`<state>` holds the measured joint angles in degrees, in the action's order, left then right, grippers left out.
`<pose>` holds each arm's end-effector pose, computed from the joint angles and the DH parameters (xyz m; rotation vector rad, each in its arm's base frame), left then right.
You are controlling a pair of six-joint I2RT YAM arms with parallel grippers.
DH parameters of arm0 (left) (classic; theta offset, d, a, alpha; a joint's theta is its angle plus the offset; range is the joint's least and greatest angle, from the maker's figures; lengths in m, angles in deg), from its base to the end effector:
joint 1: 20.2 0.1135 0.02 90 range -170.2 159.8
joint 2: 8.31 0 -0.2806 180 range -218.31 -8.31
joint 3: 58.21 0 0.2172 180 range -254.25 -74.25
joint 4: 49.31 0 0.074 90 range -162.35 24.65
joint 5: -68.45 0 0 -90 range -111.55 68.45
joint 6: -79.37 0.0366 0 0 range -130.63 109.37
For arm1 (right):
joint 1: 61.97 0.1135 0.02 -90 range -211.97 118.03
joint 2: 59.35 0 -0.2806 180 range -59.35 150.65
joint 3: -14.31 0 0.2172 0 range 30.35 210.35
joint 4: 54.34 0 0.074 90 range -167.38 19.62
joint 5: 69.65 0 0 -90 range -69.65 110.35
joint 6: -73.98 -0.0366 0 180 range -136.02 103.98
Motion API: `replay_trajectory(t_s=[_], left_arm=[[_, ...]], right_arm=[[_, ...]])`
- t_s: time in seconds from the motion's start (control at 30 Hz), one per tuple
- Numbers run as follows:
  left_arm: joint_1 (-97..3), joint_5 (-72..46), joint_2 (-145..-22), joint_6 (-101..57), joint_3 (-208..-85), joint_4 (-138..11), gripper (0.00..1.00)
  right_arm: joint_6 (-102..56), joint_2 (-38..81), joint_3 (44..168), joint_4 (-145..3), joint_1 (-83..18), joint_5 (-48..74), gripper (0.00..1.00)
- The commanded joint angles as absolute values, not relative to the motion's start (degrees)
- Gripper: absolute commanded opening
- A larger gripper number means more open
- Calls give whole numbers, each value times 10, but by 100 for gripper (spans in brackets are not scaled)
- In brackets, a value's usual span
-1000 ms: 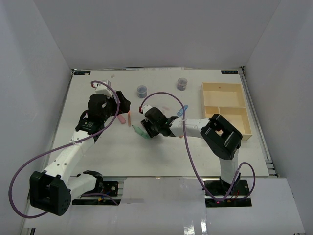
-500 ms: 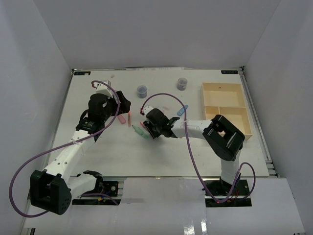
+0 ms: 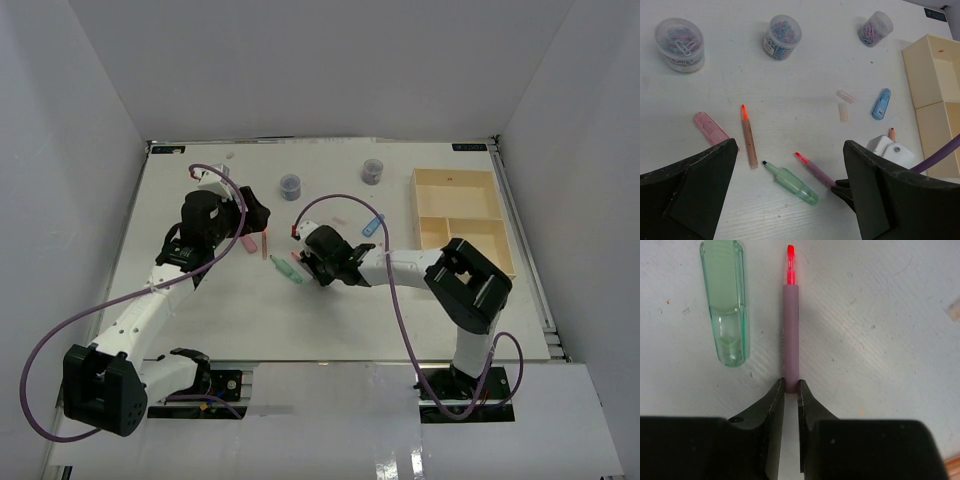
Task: Sort the stationery into containers
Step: Pick up the pen from the center of the board, then close the pen cap on the pen.
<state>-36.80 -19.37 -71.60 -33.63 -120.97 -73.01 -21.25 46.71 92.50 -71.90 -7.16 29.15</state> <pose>0.2027 -0.0619 0.3168 -0.0882 2.0240 -0.4799 0.2160 0.2967 0.2031 -0.9278 2.1876 0.3287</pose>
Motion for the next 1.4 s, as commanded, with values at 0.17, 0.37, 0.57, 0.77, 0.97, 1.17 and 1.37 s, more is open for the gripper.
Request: replay_trajectory(t_s=[0.17, 0.37, 0.57, 0.77, 0.97, 1.17, 1.37], left_arm=[[-366, -121, -658, -348, -1233, -706, 98], [-366, -27, -603, -396, -1198, -637, 98], [-366, 87, -593, -445, -1146, -482, 98], [-366, 165, -619, -487, -1146, -397, 98], [-376, 179, -660, -492, -1176, -359, 96], [-386, 184, -683, -501, -1181, -322, 84], [-397, 185, -696, -512, -1181, -281, 69]], right_arm=[[-251, 322, 868, -656, -67, 313, 8], [-289, 194, 803, -536, -64, 312, 8], [-318, 135, 782, -439, -58, 326, 8], [-326, 116, 765, -351, -50, 335, 8], [-334, 119, 757, -280, -45, 326, 8], [-341, 125, 751, -236, -44, 313, 8], [-351, 137, 754, -225, -44, 298, 8]])
